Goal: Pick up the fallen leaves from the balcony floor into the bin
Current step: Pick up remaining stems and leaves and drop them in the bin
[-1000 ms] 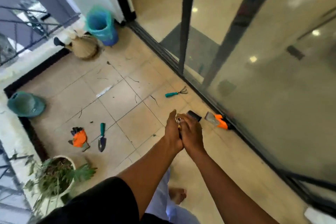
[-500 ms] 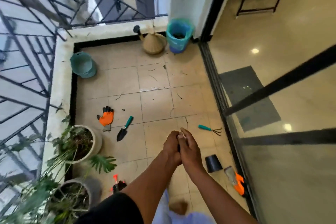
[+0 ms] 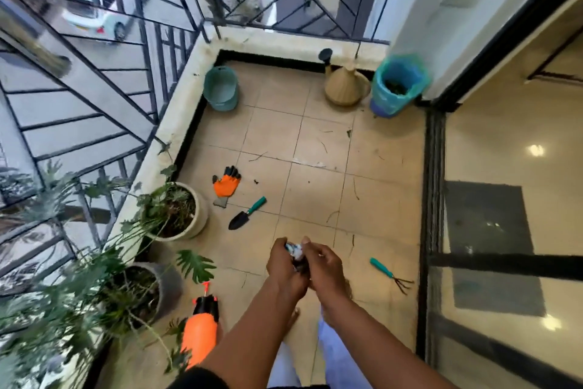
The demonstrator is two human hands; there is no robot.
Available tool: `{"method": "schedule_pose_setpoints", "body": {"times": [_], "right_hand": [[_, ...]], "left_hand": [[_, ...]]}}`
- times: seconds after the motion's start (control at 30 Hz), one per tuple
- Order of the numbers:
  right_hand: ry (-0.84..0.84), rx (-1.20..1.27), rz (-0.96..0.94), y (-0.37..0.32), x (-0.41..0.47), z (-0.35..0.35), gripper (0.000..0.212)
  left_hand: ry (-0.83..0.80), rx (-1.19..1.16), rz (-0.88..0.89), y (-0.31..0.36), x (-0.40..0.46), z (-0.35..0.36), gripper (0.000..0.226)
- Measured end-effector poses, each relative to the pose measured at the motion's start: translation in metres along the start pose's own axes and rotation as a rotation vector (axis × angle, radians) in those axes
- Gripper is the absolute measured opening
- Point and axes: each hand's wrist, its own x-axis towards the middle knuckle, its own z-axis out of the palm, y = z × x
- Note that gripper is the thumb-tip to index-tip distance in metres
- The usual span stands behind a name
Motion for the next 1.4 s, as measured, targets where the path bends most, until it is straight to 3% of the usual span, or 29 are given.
{"method": "schedule_pose_setpoints", "body": {"times": [0.13,0.4,0.63,0.73,0.83,0.97,1.1,1.17,1.27,1.4], "right_hand": [[-0.069,-0.06,-0.046,-0.03,0.03,-0.024,0.015],[-0.158,-0.229,-0.048,-0.1,0.109,-0.067,0.014],[-0.141,-0.475,-0.101,-0.152,0.218,-0.051,0.008],[-0.113,-0.576,-0.161,-0.176,0.263,-0.042,0.014],[-0.084,-0.68,-0.19,-0.188,0.318,-0.031,0.018],[-0.08,-0.808,-0.236,-0.177,0.413,-0.01,0.021],[-0.085,-0.865,-0.265,-0.139,0.519,0.014,0.026],[-0.089,-0.908,-0.284,-0.108,0.581,0.027,0.031],[-0.112,-1.019,-0.38,-0.063,0.667,0.044,0.038],[-0.205,-1.203,-0.456,-0.015,0.764,0.074,0.033]], "left_hand": [[-0.044,-0.077,-0.001,-0.006,-0.001,0.031,0.037],[-0.177,-0.144,0.037,0.028,0.022,0.081,0.039],[-0.077,-0.091,0.076,0.089,0.085,0.135,0.042],[-0.072,-0.042,0.079,0.116,0.119,0.166,0.057],[0.046,0.114,0.106,0.143,0.166,0.179,0.033],[0.144,0.226,0.08,0.171,0.25,0.179,0.04],[0.118,0.285,0.087,0.182,0.336,0.176,0.043],[0.232,0.328,0.072,0.169,0.417,0.162,0.044],[0.219,0.23,0.004,0.146,0.506,0.149,0.03],[0.295,0.321,-0.023,0.138,0.561,0.155,0.039]]}}
